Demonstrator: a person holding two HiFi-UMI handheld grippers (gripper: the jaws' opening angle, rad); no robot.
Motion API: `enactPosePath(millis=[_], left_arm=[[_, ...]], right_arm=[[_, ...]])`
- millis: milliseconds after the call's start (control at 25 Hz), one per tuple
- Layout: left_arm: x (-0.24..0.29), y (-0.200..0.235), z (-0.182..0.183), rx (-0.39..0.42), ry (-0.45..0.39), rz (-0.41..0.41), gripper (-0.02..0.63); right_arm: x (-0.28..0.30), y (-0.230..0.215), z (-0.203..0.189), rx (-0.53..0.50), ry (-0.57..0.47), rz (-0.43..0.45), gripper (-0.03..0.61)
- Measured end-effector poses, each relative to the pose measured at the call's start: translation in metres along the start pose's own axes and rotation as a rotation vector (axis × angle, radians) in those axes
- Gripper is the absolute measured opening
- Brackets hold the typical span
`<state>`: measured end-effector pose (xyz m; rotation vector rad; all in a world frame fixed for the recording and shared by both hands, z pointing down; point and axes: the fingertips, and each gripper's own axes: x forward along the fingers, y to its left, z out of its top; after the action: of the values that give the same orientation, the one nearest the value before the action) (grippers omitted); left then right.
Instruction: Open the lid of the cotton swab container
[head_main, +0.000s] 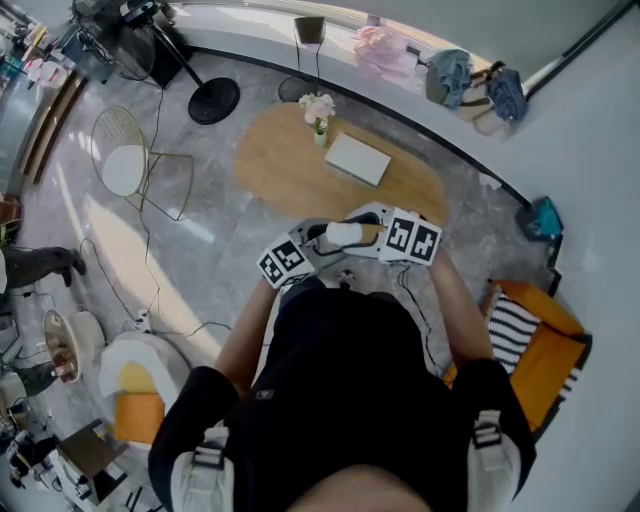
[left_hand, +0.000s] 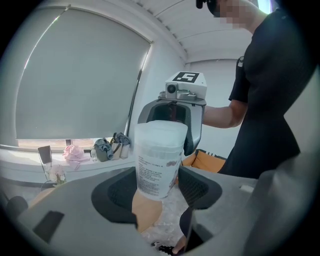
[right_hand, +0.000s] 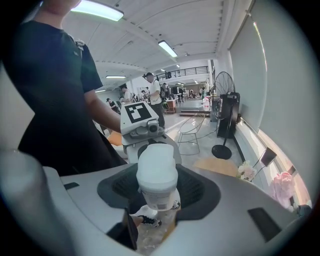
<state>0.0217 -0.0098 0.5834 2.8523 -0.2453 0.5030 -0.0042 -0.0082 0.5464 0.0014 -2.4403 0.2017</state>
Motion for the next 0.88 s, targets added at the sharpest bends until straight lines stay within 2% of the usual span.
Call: enactPosePath(millis=[240,640,880], left_arm=[[0.003,-0.008,0.011,0.034,-0.011,-0.016,0.249],[0.01,-0.018,0.033,0.037,-0.067,-0.044,0.253],[0.01,-0.022,0.041,0.026,-0.11,-0.04,0.253]], right_arm=[[-0.004,0.005,0.011,-0.011,-0.071,0.019,0.207],[-0.007,0.012,0.021,-0.028,-0.15,0.067,0.207],[-0.012,0.016,0.031,0.003,-0.265,0.097,0.206]])
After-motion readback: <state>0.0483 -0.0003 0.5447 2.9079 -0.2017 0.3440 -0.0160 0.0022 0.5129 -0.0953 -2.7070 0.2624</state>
